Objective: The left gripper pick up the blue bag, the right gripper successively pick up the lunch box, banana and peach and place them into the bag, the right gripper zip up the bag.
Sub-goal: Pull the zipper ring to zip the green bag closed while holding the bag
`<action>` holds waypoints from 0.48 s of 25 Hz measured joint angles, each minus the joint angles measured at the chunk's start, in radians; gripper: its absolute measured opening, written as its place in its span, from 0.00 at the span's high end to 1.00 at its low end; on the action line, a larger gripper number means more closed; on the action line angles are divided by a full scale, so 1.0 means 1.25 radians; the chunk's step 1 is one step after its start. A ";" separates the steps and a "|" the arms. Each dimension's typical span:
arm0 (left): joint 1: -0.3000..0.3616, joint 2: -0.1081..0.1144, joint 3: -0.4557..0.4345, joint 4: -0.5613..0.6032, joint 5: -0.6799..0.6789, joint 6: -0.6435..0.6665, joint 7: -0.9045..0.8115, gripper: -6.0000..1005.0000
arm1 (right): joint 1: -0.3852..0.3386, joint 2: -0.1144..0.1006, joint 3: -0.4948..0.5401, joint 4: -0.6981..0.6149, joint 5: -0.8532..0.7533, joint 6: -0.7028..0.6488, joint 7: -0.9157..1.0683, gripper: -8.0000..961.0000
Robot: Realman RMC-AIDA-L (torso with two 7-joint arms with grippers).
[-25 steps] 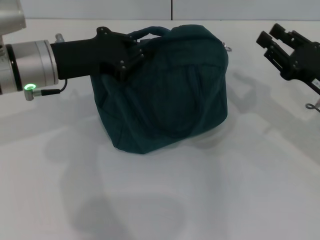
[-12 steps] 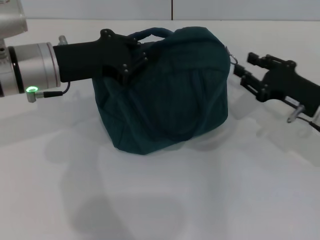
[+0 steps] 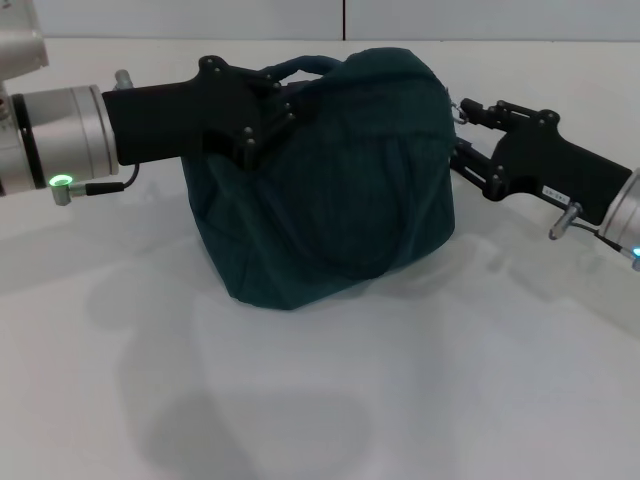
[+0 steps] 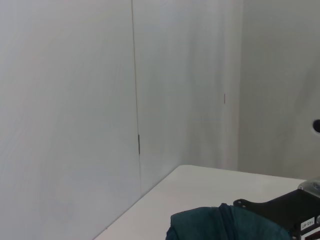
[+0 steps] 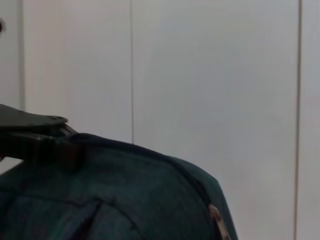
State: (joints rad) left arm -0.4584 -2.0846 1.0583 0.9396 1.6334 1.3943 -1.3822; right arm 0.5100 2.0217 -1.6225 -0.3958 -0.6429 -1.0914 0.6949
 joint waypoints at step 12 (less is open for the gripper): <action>0.000 -0.001 0.000 -0.002 -0.001 0.000 0.011 0.92 | 0.026 0.004 -0.003 -0.006 0.005 0.004 -0.002 0.72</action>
State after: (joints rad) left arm -0.4587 -2.0856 1.0585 0.9372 1.6320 1.3944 -1.3684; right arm 0.5428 2.0266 -1.6266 -0.4037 -0.6361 -1.0864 0.6922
